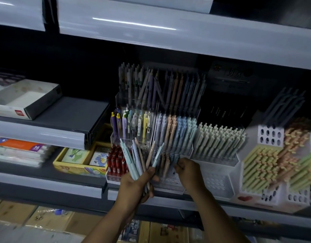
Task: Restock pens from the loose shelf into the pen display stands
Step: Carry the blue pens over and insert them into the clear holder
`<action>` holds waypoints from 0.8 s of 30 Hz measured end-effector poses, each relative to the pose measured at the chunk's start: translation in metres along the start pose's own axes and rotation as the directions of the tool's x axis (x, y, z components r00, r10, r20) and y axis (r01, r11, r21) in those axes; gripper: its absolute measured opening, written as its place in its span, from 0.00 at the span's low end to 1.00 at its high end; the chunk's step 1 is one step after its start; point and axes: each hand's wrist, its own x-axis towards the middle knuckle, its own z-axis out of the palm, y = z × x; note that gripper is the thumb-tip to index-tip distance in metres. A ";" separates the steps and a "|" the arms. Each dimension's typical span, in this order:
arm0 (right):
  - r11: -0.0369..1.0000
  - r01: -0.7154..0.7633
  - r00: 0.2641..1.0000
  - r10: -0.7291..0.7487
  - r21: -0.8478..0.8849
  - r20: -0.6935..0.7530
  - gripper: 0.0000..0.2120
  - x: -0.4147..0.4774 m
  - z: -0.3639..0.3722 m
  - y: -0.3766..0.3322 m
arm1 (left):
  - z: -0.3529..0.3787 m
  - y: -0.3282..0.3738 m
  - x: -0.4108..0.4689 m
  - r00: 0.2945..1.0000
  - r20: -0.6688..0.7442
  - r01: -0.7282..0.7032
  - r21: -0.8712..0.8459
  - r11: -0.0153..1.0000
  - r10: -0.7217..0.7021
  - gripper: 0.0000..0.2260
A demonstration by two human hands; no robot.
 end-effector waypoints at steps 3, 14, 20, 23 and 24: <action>0.988 -0.140 0.990 0.139 0.069 0.017 0.03 -0.005 -0.010 -0.008 | 0.001 -0.001 0.001 1.000 0.009 -0.010 0.013 1.000 0.009 0.17; 0.807 0.014 0.984 -0.115 0.591 0.133 0.12 -0.045 -0.029 -0.076 | 0.008 -0.008 0.002 1.000 -0.004 -0.029 0.044 0.999 0.029 0.19; 0.750 -0.017 0.999 -0.010 0.661 0.037 0.10 -0.039 -0.029 -0.066 | 0.009 -0.007 0.004 0.999 0.021 -0.025 0.034 0.999 0.025 0.10; 0.617 -0.033 0.983 0.160 0.786 -0.084 0.08 -0.034 -0.032 -0.051 | 0.006 -0.008 0.006 0.998 0.050 -0.032 0.059 0.998 0.029 0.10; 0.573 -0.031 0.968 0.222 0.819 -0.119 0.08 -0.032 -0.034 -0.045 | 0.004 -0.008 0.006 0.998 0.060 -0.038 0.072 0.997 0.034 0.12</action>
